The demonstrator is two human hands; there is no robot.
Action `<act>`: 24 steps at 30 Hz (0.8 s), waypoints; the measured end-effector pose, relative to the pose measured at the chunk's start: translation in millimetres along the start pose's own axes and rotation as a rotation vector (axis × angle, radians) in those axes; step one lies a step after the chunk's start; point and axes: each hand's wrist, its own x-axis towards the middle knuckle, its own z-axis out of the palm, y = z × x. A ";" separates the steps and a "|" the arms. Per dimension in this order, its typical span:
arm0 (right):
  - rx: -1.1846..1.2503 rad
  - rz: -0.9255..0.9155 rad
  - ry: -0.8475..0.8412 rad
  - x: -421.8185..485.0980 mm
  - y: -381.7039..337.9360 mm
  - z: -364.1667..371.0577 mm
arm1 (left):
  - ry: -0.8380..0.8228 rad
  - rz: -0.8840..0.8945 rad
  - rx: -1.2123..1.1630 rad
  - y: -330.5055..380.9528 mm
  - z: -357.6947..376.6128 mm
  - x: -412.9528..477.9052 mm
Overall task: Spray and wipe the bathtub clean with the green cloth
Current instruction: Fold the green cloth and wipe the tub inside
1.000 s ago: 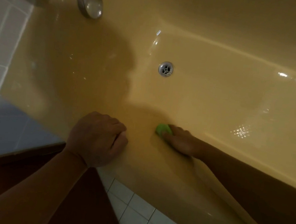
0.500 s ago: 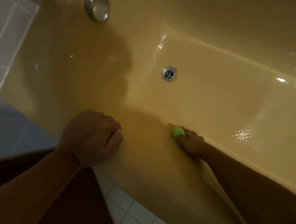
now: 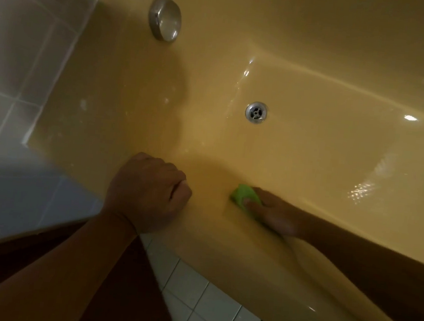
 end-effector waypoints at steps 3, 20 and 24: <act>-0.117 0.317 0.076 46.7 48.7 0.4 | 0.012 0.027 -0.015 -6.3 -0.5 -2.1; -0.049 0.115 0.032 39.6 -15.1 5.0 | 0.173 0.027 -0.034 -47.0 -1.0 4.7; -0.082 0.375 0.115 73.7 -12.9 11.0 | 0.186 0.031 -0.029 -58.5 -1.0 7.8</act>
